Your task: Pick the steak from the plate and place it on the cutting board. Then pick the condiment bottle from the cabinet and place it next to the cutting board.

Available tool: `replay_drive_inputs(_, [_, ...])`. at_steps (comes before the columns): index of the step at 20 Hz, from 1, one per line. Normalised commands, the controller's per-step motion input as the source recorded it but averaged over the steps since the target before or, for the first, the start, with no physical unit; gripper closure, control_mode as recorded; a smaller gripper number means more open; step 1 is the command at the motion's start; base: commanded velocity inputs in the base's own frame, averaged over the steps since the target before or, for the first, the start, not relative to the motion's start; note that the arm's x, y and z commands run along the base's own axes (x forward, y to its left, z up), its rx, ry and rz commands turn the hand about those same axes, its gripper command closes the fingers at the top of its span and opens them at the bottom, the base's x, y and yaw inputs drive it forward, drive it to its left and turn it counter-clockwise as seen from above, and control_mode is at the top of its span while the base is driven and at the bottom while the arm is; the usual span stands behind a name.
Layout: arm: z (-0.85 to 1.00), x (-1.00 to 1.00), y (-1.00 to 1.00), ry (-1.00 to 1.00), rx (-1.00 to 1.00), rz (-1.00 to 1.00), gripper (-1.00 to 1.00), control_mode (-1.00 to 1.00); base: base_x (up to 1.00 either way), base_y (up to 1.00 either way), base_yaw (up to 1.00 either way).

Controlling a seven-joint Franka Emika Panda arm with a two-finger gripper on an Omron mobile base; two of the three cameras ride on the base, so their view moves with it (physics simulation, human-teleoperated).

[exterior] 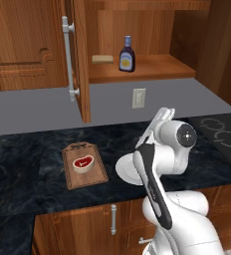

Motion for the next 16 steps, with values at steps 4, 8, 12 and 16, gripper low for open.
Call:
replay_drive_inputs(4, [0.13, -0.12, -0.09, 0.0, 0.24, -0.13, -1.0, -1.0, 0.0, 0.0, 0.0])
replay_drive_inputs(8, [0.09, -0.17, -0.08, 0.01, 0.24, -0.12, -1.0, -1.0, 0.0, 0.0, 0.0])
replay_drive_inputs(12, [0.04, -0.19, -0.02, 0.02, 0.23, -0.1, -1.0, -1.0, 0.0, 0.0, 0.0])
replay_drive_inputs(16, [0.04, -0.17, 0.0, 0.02, 0.22, -0.09, -1.0, -1.0, 0.0, 0.0, 0.0])
